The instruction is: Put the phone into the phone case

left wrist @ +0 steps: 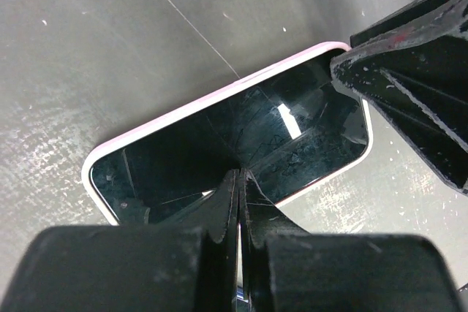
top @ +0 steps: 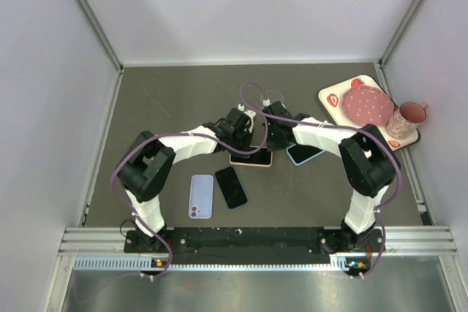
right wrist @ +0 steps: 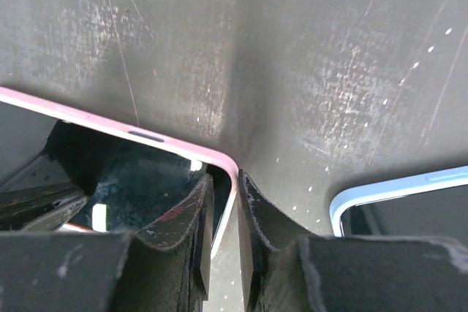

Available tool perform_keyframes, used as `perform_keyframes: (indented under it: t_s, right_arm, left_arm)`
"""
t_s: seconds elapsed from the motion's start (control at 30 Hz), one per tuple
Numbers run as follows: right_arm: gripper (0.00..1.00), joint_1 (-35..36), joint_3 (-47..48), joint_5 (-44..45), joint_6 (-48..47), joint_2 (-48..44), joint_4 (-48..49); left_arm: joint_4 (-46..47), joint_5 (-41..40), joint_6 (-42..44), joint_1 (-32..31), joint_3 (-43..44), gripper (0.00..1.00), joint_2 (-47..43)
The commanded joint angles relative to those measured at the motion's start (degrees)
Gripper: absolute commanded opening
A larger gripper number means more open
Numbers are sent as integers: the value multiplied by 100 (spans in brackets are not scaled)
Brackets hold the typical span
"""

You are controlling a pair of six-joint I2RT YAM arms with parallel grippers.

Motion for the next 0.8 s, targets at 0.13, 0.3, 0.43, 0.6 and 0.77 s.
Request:
perform_keyframes:
  t_s: [0.13,0.3,0.43,0.6,0.77]
  right_arm:
    - [0,246,-340,1334,-355,57,-140]
    - [0,237,-358,876,-416,-733,107]
    - [4,237,-410,525,-468,-1286,308]
    - [26,150,-629,112,-504,-1868,502]
    - [57,-324,-998,-898,-311,-2263,792]
  left_arm:
    - [-671,-426,126,4,-167,0,-62]
    - [-547,-602,-119,13,-228,1,-492]
    - [-100,-435,-146,48,-535,8,-1028]
    - [445,74,-330,337,-1264,31,-1863]
    - [1104,1233,-577,1119,-2133,47,-2487]
